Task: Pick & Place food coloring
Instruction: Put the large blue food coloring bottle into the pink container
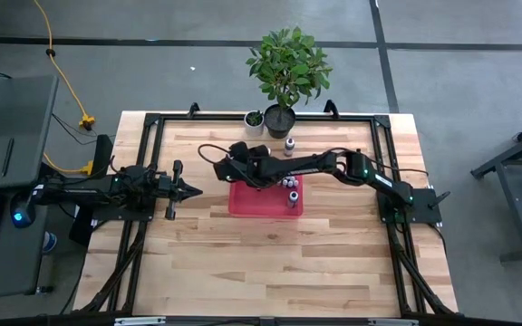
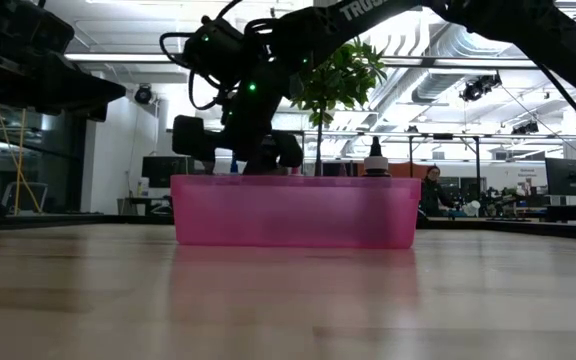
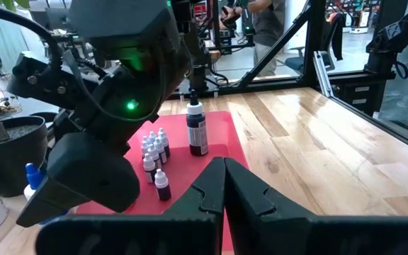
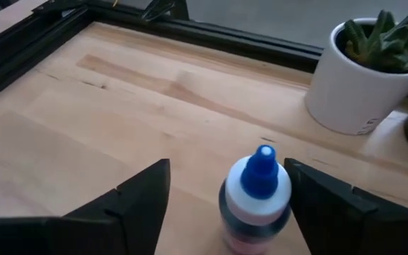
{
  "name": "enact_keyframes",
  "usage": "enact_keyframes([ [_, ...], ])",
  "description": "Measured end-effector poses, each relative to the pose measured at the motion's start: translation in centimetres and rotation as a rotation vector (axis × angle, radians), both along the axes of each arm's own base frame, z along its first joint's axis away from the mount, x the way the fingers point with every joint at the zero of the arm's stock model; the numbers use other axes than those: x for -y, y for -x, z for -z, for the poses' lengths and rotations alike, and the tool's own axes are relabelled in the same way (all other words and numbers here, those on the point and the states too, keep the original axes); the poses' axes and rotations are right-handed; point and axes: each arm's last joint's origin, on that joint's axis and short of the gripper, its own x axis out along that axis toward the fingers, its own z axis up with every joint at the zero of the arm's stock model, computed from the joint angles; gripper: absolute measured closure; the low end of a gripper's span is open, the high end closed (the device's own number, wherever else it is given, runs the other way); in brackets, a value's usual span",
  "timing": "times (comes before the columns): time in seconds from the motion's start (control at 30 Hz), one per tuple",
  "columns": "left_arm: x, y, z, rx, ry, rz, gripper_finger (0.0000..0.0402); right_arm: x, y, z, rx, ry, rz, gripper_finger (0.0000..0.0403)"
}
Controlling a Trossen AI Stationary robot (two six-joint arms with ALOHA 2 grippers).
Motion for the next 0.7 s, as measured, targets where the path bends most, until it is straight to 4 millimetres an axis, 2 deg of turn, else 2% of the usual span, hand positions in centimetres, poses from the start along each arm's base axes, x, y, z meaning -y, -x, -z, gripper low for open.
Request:
enact_keyframes([
  [0.7, -0.05, 0.0, 0.01, -0.001, -0.001, -0.017, 0.0401, 0.64, 0.17, 0.15, -0.005, -0.034, 0.0, 0.0232],
])
